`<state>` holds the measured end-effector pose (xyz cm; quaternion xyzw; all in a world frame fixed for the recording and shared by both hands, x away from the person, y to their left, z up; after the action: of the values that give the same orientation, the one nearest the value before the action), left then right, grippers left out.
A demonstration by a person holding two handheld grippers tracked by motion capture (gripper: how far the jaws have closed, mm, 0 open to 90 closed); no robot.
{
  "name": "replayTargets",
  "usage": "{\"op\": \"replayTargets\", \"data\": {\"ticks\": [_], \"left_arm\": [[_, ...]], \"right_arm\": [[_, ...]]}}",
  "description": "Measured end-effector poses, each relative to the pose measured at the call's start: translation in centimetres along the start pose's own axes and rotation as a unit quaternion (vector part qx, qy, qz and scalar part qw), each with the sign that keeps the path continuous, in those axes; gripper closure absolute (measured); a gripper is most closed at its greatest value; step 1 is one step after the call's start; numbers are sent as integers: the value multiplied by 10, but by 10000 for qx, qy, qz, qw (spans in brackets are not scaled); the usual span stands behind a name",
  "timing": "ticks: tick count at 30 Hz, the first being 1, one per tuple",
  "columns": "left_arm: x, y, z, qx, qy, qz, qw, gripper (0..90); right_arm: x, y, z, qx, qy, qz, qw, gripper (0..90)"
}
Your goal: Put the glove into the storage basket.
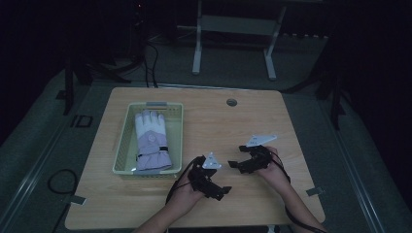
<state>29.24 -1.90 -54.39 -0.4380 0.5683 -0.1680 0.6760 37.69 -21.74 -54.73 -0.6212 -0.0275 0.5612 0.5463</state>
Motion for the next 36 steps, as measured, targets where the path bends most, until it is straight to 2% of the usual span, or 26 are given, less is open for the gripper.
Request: {"op": "replayTargets", "data": {"ticks": [5, 8, 10, 13, 15, 16, 21, 25, 27, 31, 33, 36], "left_arm": [[11, 1, -6, 11, 234, -180, 9996, 18], [19, 1, -11, 46, 403, -177, 9990, 18], [25, 1, -15, 86, 466, -153, 9988, 18], [31, 0, -23, 138, 560, -259, 9980, 18], [33, 0, -25, 159, 599, -276, 9977, 18], [39, -1, -33, 332, 698, -315, 9965, 18], [41, 0, -41, 485, 772, -428, 9949, 18], [42, 3, -45, 482, 803, -504, 9943, 18], [42, 6, -47, 447, 810, -506, 9944, 18], [42, 12, -48, 444, 781, -496, 9947, 18], [42, 13, -49, 415, 796, -567, 9943, 19], [42, 14, -49, 474, 789, -636, 9937, 18]], "right_arm": [[-5, 14, -6, 26, 75, 2, 10000, 141], [-9, 22, -9, 57, 79, 24, 9999, 141], [-13, 27, -10, 72, 90, 49, 9999, 141], [-22, 39, -12, 78, 137, 40, 9999, 141], [-22, 39, -12, 78, 137, 40, 9999, 141], [-28, 48, -12, 81, 165, 62, 9998, 141], [-34, 58, -13, 102, 204, 30, 9997, 141], [-41, 66, -14, 154, 255, -129, 9995, 141], [-42, 68, -14, 171, 235, -119, 9995, 139], [-44, 73, -14, 122, 269, -178, 9994, 138], [-45, 73, -14, 88, 300, -204, 9993, 138], [-44, 75, -14, 41, 345, -202, 9992, 139]]}}
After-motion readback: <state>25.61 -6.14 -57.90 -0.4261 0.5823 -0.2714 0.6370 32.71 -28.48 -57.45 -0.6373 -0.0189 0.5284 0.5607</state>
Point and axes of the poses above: each handheld gripper's, and its own axes: x roughly forward along the jaws, y roughly out of its underside, z roughly to its left, the point moved 2 cm from there along x, roughly forward along the jaws, and after that the axes turned 11 degrees about x, right-handed, at the moved point
